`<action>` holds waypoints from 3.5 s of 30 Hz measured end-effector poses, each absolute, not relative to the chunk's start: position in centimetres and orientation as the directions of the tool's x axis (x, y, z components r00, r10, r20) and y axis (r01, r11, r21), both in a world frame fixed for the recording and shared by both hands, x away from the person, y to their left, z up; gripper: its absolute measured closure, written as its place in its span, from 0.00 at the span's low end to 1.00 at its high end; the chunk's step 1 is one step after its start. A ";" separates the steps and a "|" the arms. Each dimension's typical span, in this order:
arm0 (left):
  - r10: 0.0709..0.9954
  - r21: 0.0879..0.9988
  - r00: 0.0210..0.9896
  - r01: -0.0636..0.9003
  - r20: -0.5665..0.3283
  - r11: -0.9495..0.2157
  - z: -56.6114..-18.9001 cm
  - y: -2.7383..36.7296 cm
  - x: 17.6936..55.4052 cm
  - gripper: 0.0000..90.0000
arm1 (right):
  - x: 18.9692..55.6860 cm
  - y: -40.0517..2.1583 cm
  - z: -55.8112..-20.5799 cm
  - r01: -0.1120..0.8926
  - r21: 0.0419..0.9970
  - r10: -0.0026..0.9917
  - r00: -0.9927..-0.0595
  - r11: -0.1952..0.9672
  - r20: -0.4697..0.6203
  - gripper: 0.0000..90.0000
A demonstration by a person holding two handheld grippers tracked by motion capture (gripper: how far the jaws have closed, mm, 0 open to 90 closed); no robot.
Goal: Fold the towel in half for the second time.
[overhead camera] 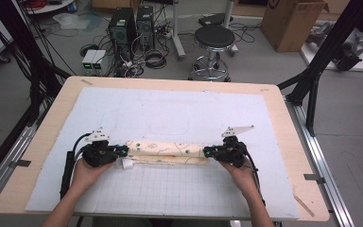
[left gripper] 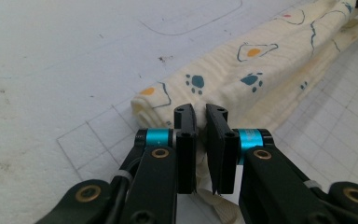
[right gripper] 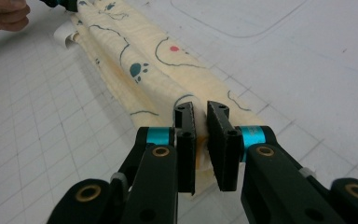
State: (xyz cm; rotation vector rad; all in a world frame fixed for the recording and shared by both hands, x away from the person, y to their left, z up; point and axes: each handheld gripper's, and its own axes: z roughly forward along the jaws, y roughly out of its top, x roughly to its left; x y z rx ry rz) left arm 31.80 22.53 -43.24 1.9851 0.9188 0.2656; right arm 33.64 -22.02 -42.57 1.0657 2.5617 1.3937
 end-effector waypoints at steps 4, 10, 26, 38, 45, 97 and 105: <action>0.683 0.797 0.711 0.504 -0.165 -0.333 -43.3 22.6 31.5 0.88 | 33.2 -22.0 -42.4 0.536 0.758 0.570 -0.776 0.371 0.270 0.88; 0.647 0.806 0.742 0.486 -0.175 -0.339 -42.8 22.7 30.8 0.75 | 32.4 -22.5 -42.6 0.552 0.753 0.555 -0.774 0.358 0.304 0.76; 0.632 0.852 0.757 0.434 -0.169 -0.292 -40.7 19.1 32.2 0.90 | 33.0 -18.3 -39.9 0.479 0.800 0.504 -0.822 0.361 0.265 0.90; 0.592 0.791 0.790 0.461 -0.161 -0.401 -42.0 15.0 34.1 0.96 | 35.5 -13.2 -41.2 0.484 0.756 0.456 -0.846 0.439 0.277 0.97; 0.569 0.743 0.812 0.459 -0.128 -0.487 -43.0 14.3 33.7 0.97 | 35.4 -11.8 -42.5 0.489 0.701 0.451 -0.853 0.519 0.261 0.97; 0.642 0.768 0.757 0.482 -0.123 -0.422 -43.9 21.5 32.1 0.84 | 33.4 -20.8 -43.7 0.445 0.732 0.561 -0.821 0.516 0.103 0.73; 0.643 0.774 0.755 0.483 -0.132 -0.408 -44.0 21.6 32.0 0.84 | 33.1 -20.7 -43.9 0.435 0.741 0.567 -0.819 0.511 0.091 0.71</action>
